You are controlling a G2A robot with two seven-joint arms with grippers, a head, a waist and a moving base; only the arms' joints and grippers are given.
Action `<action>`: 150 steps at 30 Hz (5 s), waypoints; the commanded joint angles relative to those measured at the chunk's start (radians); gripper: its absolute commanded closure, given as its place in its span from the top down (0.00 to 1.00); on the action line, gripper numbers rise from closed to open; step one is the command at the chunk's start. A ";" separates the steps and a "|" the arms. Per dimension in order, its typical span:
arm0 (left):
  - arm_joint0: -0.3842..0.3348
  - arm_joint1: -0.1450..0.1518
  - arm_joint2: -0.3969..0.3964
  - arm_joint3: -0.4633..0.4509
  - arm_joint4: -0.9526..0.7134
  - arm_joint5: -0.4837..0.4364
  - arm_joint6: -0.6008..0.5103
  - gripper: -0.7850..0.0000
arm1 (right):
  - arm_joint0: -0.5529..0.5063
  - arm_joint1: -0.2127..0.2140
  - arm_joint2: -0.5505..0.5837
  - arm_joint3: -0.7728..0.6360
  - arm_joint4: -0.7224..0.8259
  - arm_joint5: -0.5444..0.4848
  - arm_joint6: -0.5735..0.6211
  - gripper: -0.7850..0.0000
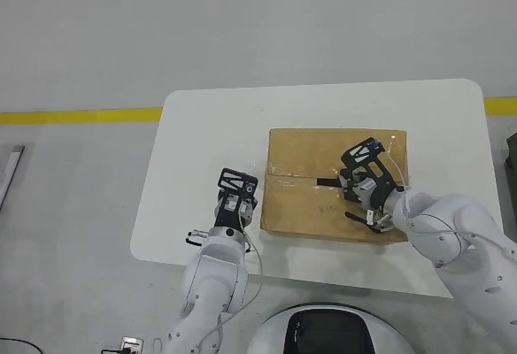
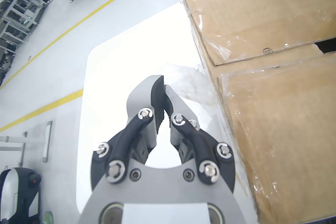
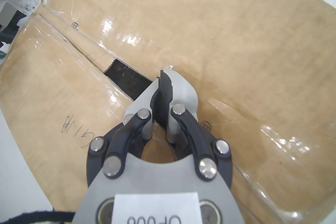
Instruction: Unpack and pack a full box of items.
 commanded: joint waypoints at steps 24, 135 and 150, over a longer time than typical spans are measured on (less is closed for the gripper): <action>-0.035 -0.021 -0.041 0.100 -0.173 0.015 -0.006 0.83 | 0.007 -0.004 0.007 0.001 0.014 -0.008 -0.003 0.00; -0.121 -0.029 -0.176 0.325 -1.121 0.202 -0.006 0.45 | -0.001 -0.011 0.005 -0.002 0.008 -0.030 0.020 0.00; -0.107 -0.015 -0.168 0.293 -0.999 0.208 0.012 0.00 | -0.005 -0.011 -0.001 -0.002 -0.003 -0.025 0.028 0.00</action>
